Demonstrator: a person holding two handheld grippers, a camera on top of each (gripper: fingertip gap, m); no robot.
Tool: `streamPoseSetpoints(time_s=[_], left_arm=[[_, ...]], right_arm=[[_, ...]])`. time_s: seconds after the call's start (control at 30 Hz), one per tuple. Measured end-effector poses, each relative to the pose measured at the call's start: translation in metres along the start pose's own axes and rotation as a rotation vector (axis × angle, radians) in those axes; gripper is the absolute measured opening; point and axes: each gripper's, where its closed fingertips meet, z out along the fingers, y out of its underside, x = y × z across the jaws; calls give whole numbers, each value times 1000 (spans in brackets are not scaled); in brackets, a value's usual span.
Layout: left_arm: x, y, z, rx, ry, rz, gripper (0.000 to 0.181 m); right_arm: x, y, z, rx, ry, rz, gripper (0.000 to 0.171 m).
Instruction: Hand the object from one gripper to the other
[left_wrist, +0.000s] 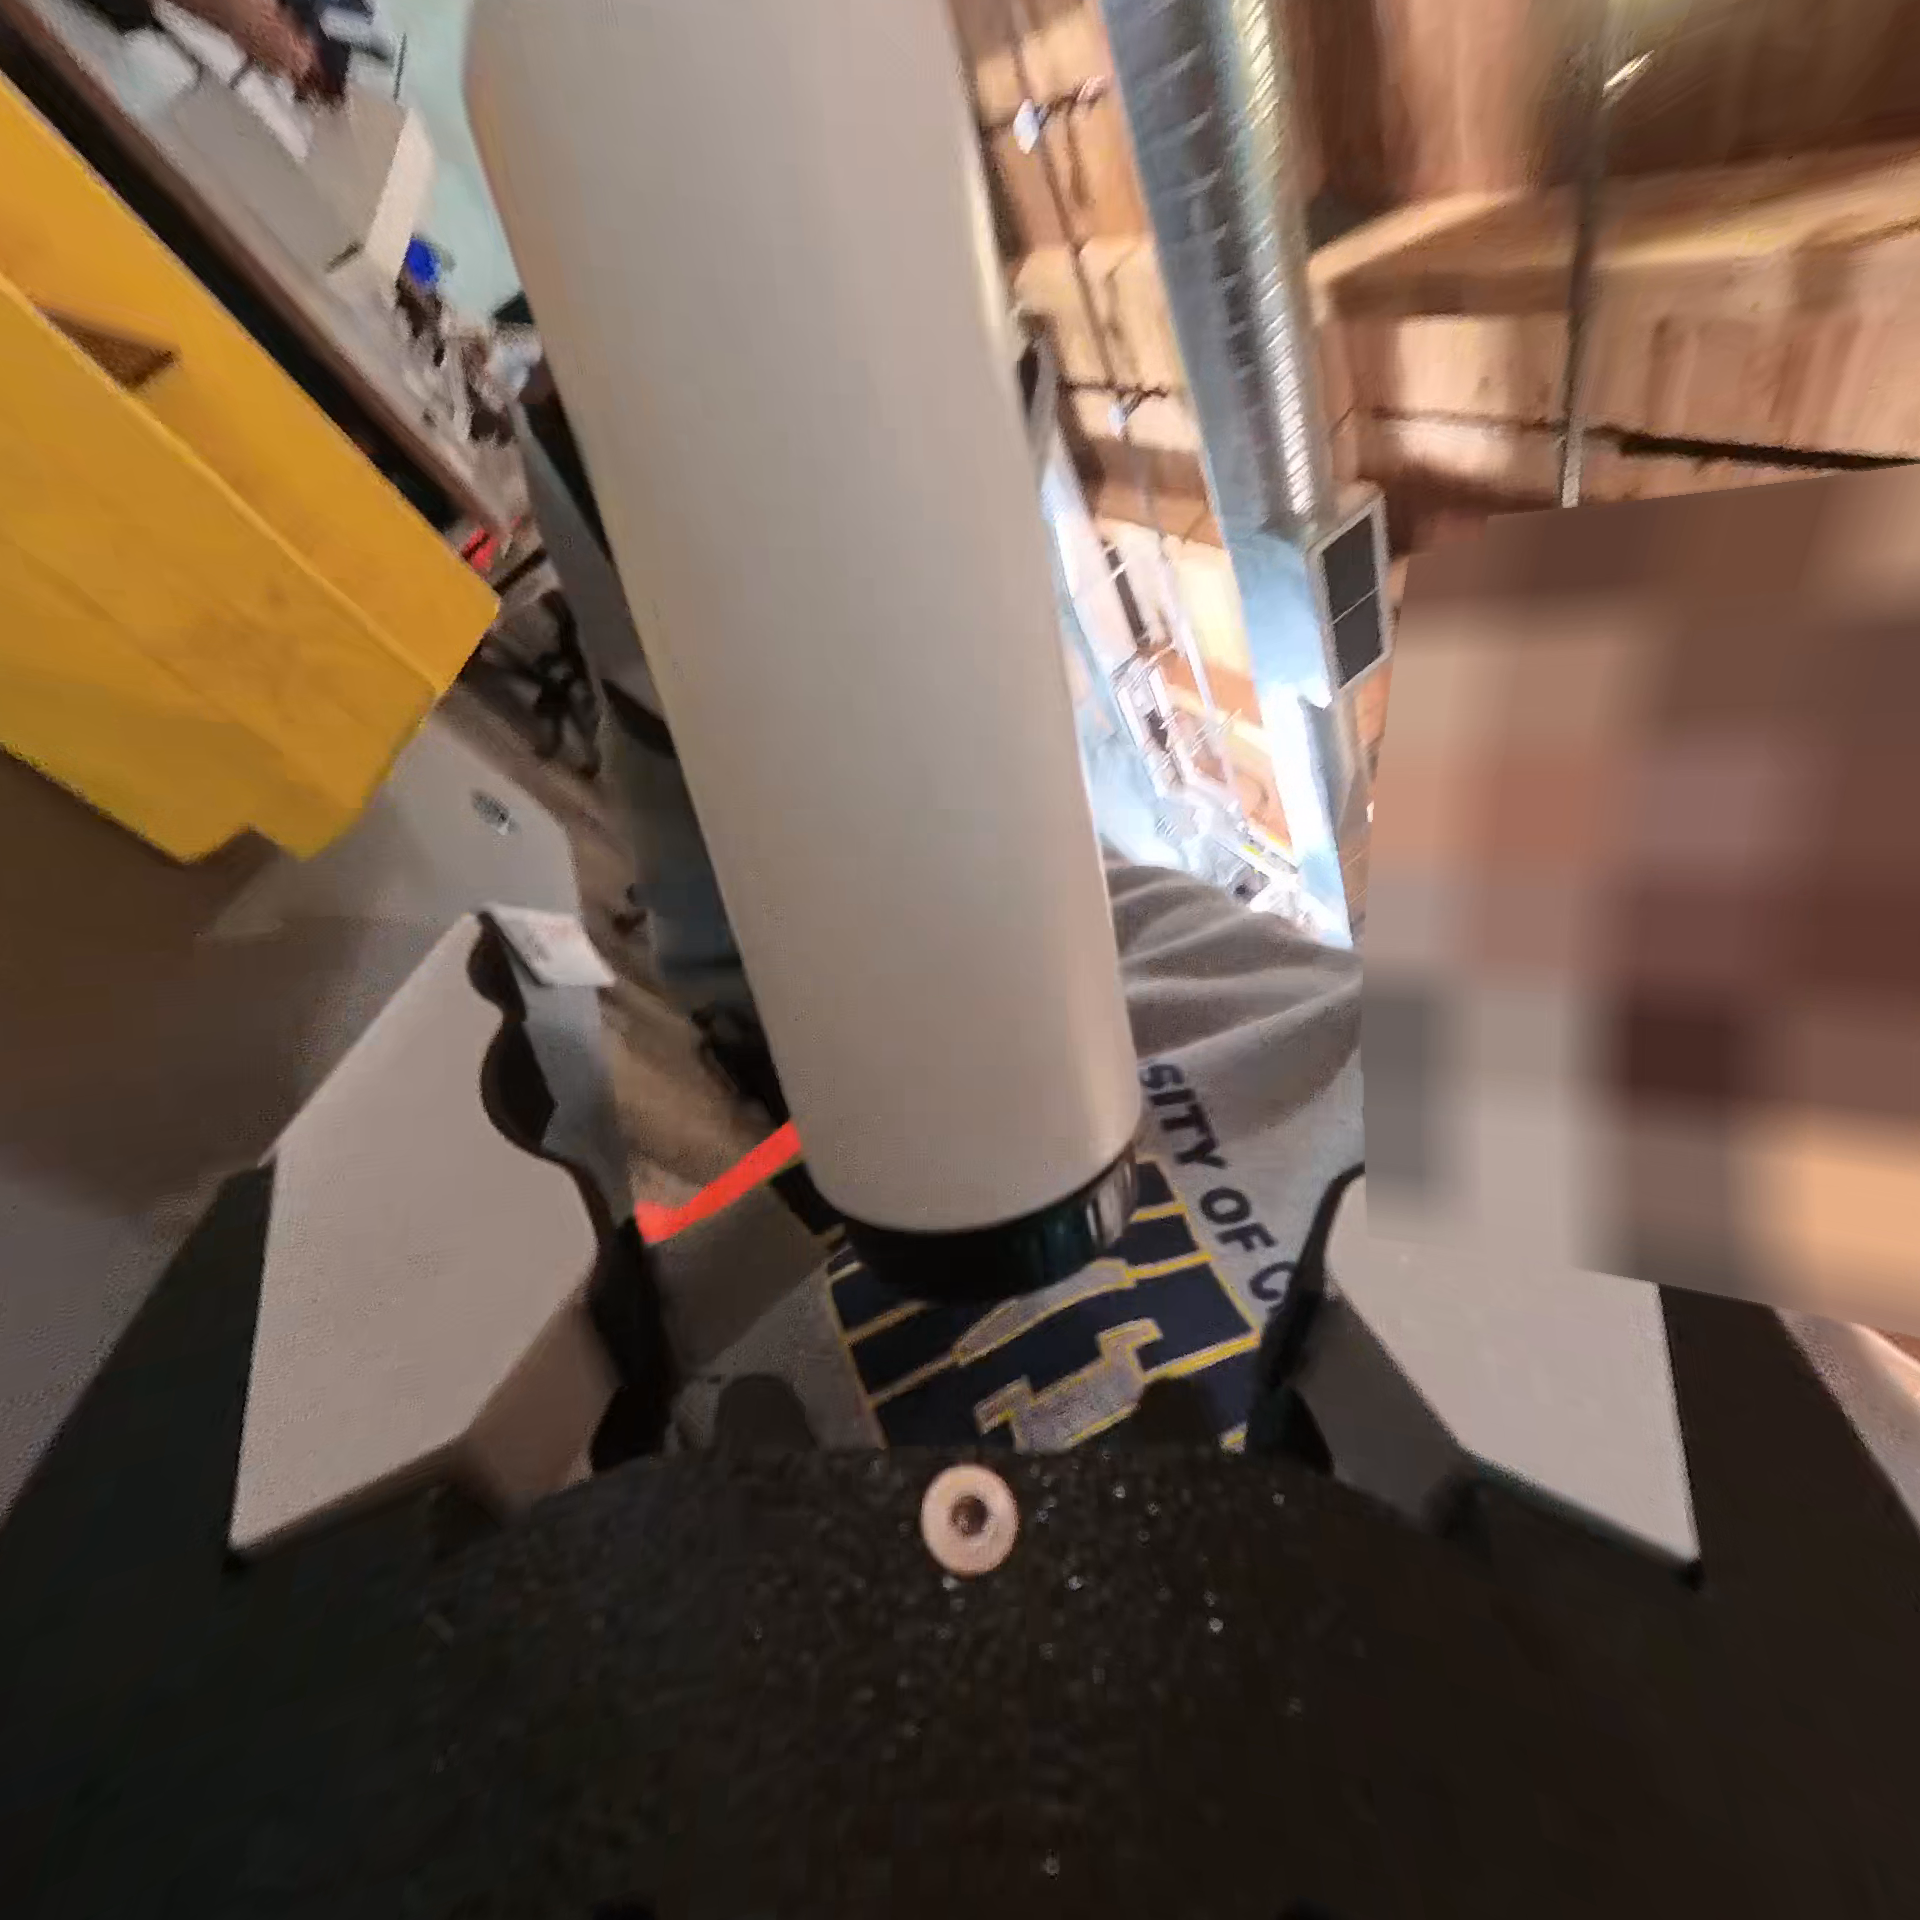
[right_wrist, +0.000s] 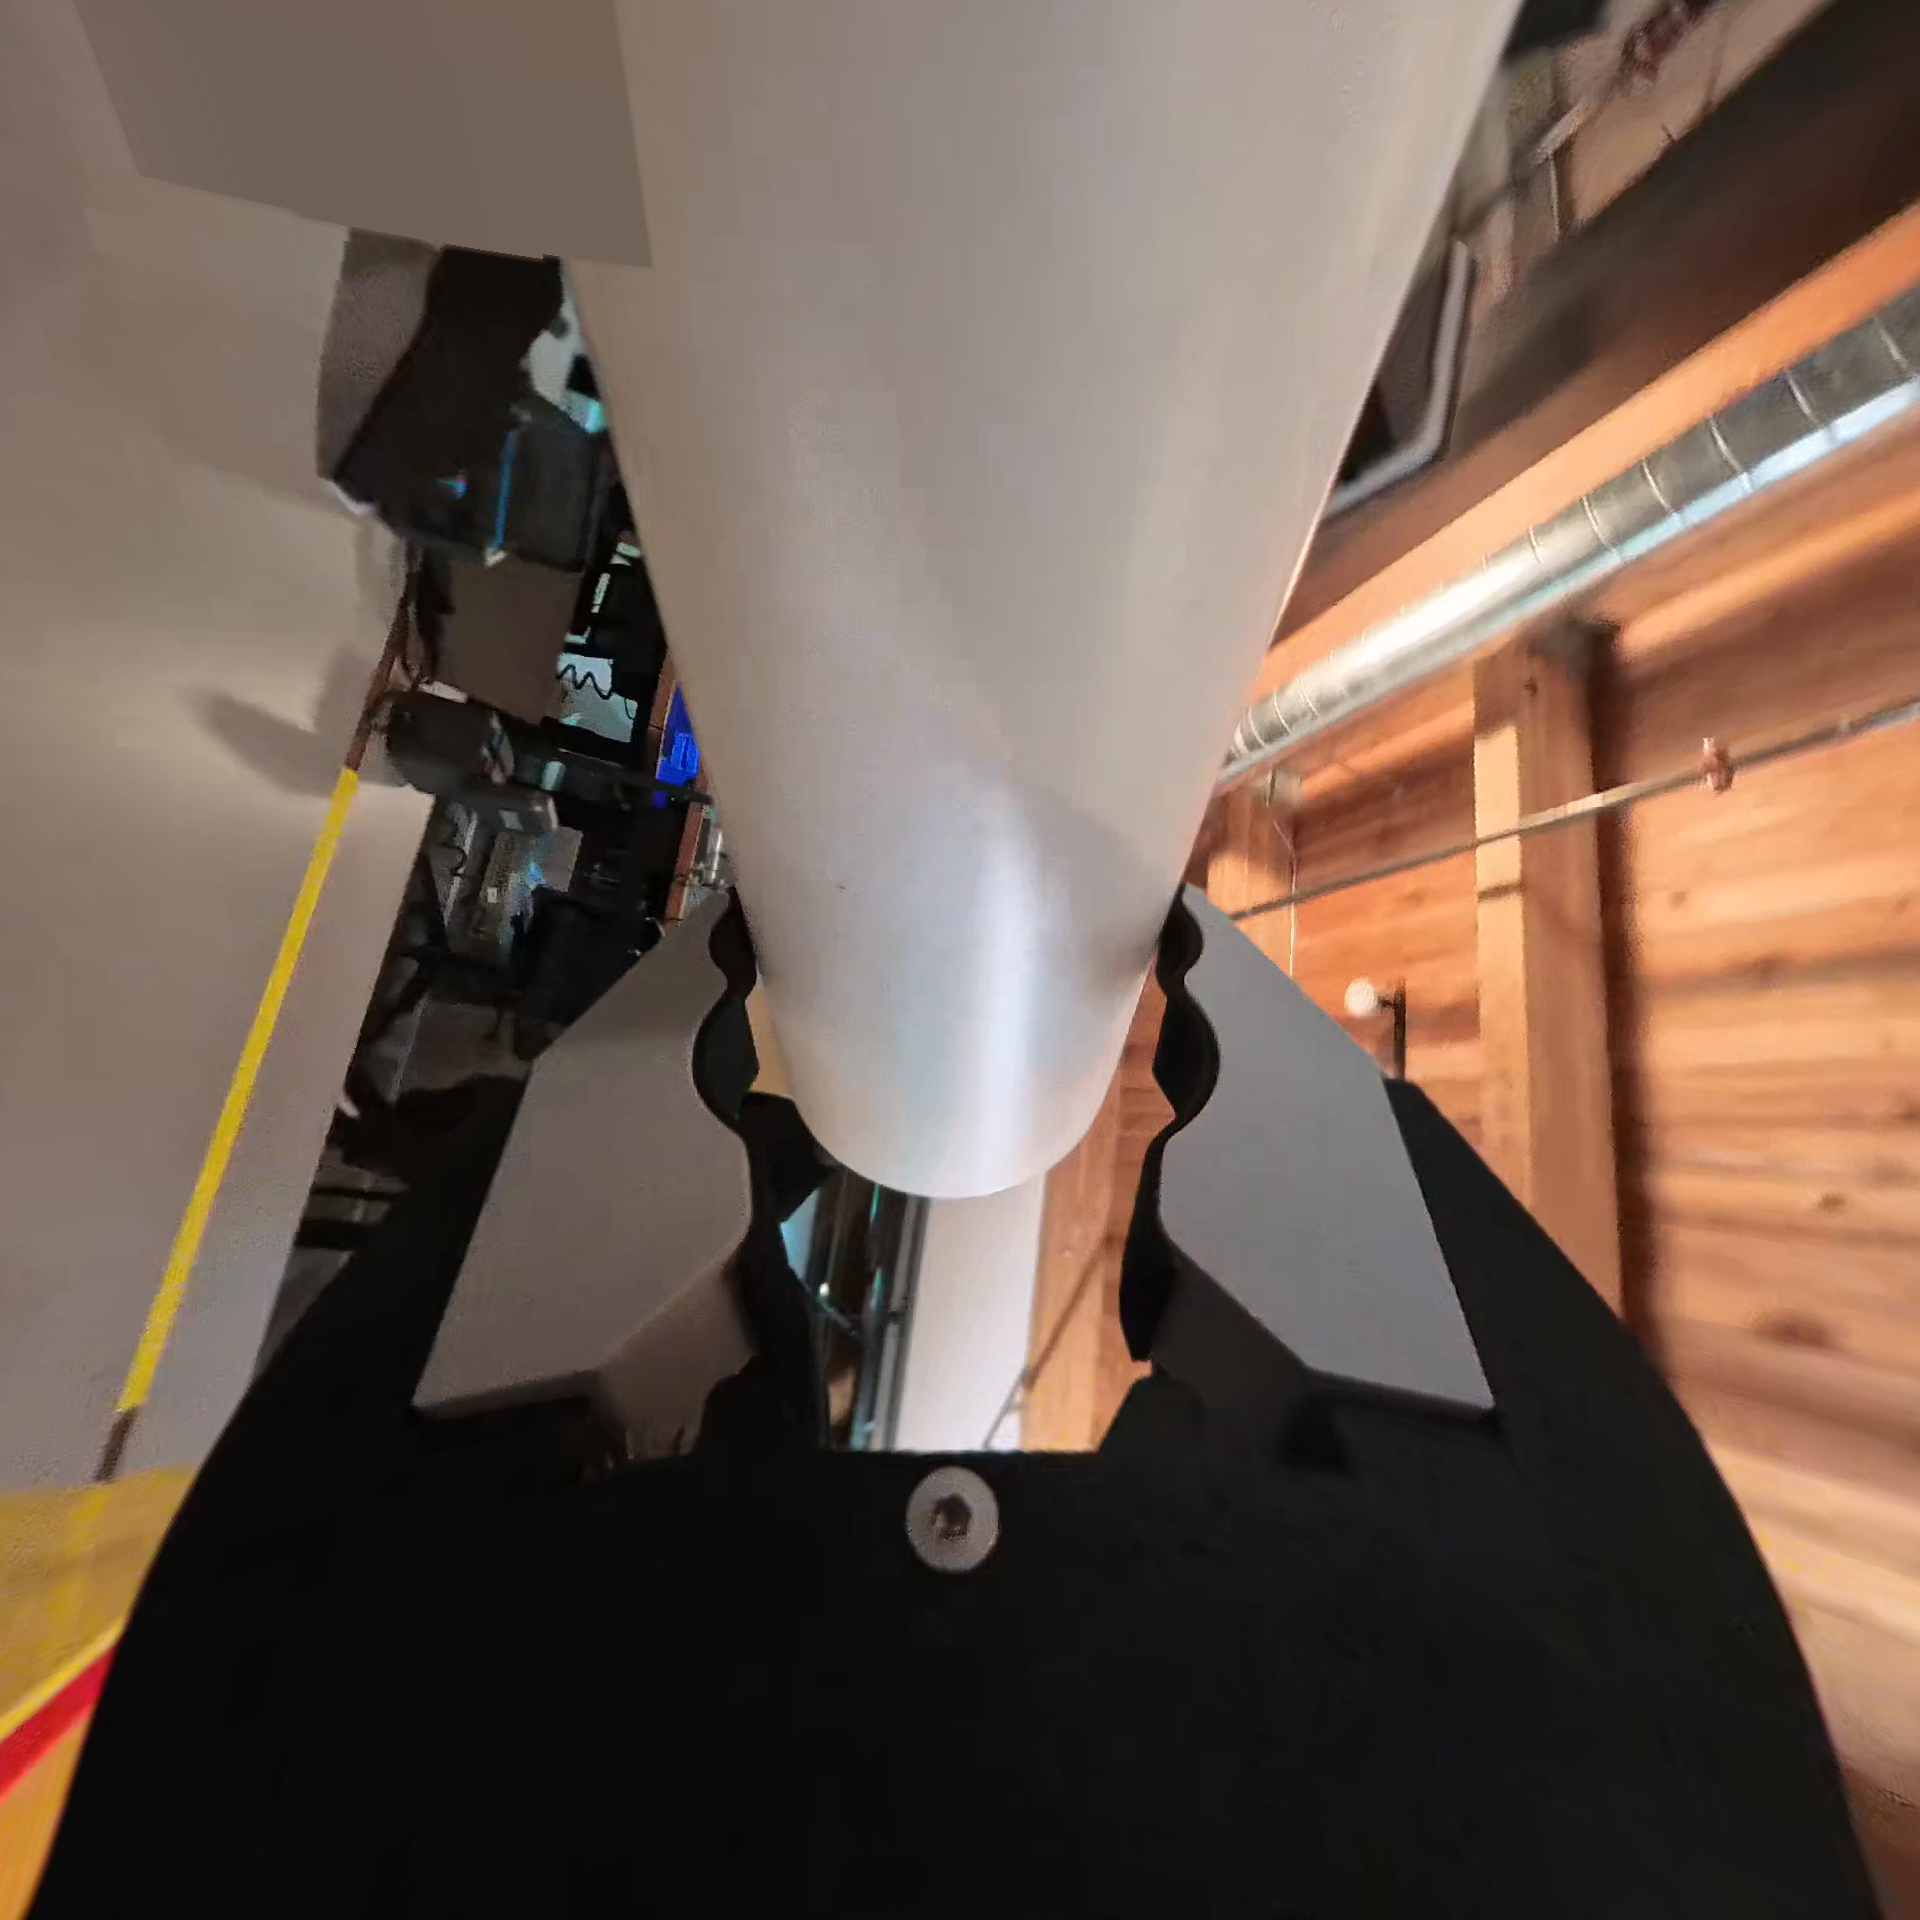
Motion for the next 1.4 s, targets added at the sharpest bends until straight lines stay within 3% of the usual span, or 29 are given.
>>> streamPoseSetpoints(time_s=[0.23, 0.3, 0.33, 0.6, 0.73, 0.8, 0.9, 1.07, 1.17, 1.23, 1.4], left_arm=[[-35, 34, 28, -202, -150, -5, 153], [-36, 40, 32, -230, -131, -17, 132], [-31, 41, 34, -230, -90, -26, 107], [-35, 46, 38, -222, -71, -14, 103], [-32, 31, 29, -141, -109, 72, 103], [-35, 19, 19, -91, -203, 168, 102], [-51, -1, -4, -69, -469, 411, 102], [-60, -40, -38, -49, -909, 859, 102], [-51, -50, -37, -67, -1014, 1065, 102], [-49, -39, -20, -142, -938, 1129, 103], [-60, 2, 9, -365, -755, 1152, 103]], right_arm=[[-16, -16, 7, 54, -63, -120, 78], [-17, -17, 10, 41, -66, -137, 78], [-18, -17, 11, 36, -64, -149, 78], [-24, -16, 9, 18, -80, -54, 77], [-5, 13, -2, -38, -66, 155, 82], [1, 34, -9, -100, -71, 347, 87], [1, 49, -18, -133, -149, 800, 88], [7, 24, -22, 25, -350, 1693, 104], [21, 5, -22, 183, -392, 2050, 118], [24, -12, -19, 239, -413, 2114, 125], [41, -58, -15, 422, -453, 2039, 132]])
